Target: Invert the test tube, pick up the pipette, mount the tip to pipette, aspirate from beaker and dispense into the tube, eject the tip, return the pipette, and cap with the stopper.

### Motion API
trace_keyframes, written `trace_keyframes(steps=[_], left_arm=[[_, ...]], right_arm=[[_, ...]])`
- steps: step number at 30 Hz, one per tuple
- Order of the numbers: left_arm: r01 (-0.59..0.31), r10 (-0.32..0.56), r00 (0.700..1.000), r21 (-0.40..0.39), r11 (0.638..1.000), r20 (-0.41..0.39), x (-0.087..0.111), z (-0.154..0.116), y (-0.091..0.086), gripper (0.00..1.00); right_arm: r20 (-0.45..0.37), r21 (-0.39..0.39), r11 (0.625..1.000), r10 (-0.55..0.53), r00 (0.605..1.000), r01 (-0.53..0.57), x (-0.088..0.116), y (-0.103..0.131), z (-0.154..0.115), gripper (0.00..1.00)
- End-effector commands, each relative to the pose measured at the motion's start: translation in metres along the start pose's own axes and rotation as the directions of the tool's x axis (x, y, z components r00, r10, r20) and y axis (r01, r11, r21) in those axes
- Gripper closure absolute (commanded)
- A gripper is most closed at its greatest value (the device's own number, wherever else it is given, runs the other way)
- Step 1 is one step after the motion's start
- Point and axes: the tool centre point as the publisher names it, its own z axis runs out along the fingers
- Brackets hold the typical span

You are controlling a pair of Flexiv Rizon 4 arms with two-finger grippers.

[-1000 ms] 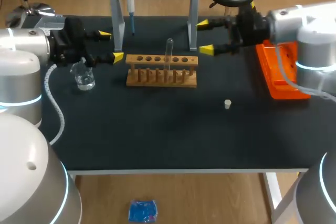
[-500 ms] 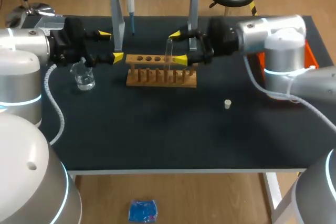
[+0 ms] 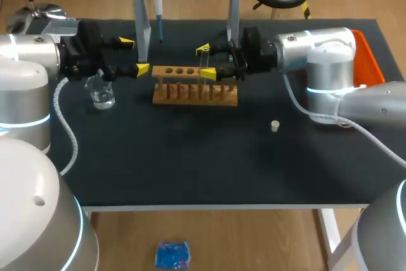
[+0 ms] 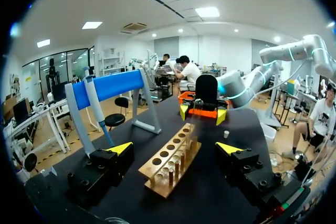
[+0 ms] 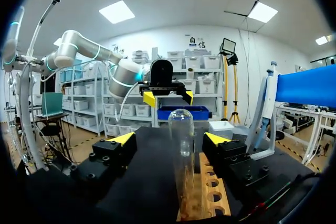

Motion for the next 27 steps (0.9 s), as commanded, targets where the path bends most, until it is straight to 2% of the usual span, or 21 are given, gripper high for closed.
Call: trace_keyframes(steps=[1,3,4,11,13,18,19,20,21,22,23,24,27], left_arm=[[-0.001,0.001,1.000,0.000,1.000,0.000,-0.0005,0.0007,0.0004,0.00],[-0.001,0.001,1.000,0.000,1.000,0.000,-0.0005,0.0007,0.0004,0.00],[-0.001,0.001,1.000,0.000,1.000,0.000,-0.0005,0.0007,0.0004,0.00],[-0.001,0.001,1.000,0.000,1.000,0.000,-0.0005,0.0007,0.0004,0.00],[-0.001,0.001,1.000,0.000,1.000,0.000,-0.0005,0.0007,0.0004,0.00],[-0.001,0.001,1.000,0.000,1.000,0.000,-0.0005,0.0007,0.0004,0.00],[-0.001,0.001,1.000,0.000,1.000,0.000,-0.0005,0.0007,0.0004,0.00],[-0.001,0.001,1.000,0.000,1.000,0.000,-0.0005,0.0007,0.0004,0.00],[-0.001,0.001,1.000,0.000,1.000,0.000,-0.0005,0.0007,0.0004,0.00],[-0.001,0.001,1.000,0.000,1.000,0.000,-0.0005,0.0007,0.0004,0.00],[-0.001,0.001,1.000,0.000,1.000,0.000,-0.0005,0.0007,0.0004,0.00],[-0.001,0.001,1.000,0.000,1.000,0.000,-0.0005,0.0007,0.0004,0.00],[-0.001,0.001,1.000,0.000,1.000,0.000,-0.0005,0.0007,0.0004,0.00]], right_arm=[[0.004,0.001,1.000,0.000,1.000,0.000,-0.0008,-0.0030,0.0004,0.88],[0.004,0.000,1.000,0.001,1.000,-0.001,-0.0007,-0.0033,0.0004,0.98],[0.005,0.001,1.000,0.000,1.000,0.000,-0.0007,-0.0037,0.0006,1.00],[0.007,0.020,1.000,-0.002,1.000,0.002,-0.0013,-0.0045,0.0024,1.00],[0.014,0.048,0.999,-0.003,1.000,0.002,-0.0019,-0.0051,0.0027,1.00],[0.020,0.048,0.999,-0.004,1.000,0.003,-0.0031,-0.0059,0.0030,1.00],[0.022,0.049,0.999,-0.006,1.000,0.004,-0.0032,-0.0059,0.0030,0.95],[0.024,0.050,0.999,-0.006,1.000,0.004,-0.0033,-0.0060,0.0030,0.55],[0.024,0.048,0.999,-0.005,1.000,0.004,-0.0034,-0.0061,0.0030,0.03],[0.025,0.047,0.999,-0.005,1.000,0.003,-0.0034,-0.0061,0.0030,0.09],[0.025,0.047,0.999,-0.005,1.000,0.004,-0.0035,-0.0061,0.0031,0.09],[0.027,0.047,0.999,-0.006,1.000,0.004,-0.0037,-0.0062,0.0033,0.00],[0.032,0.050,0.999,-0.014,0.999,0.013,-0.0048,-0.0067,0.0041,0.00]])
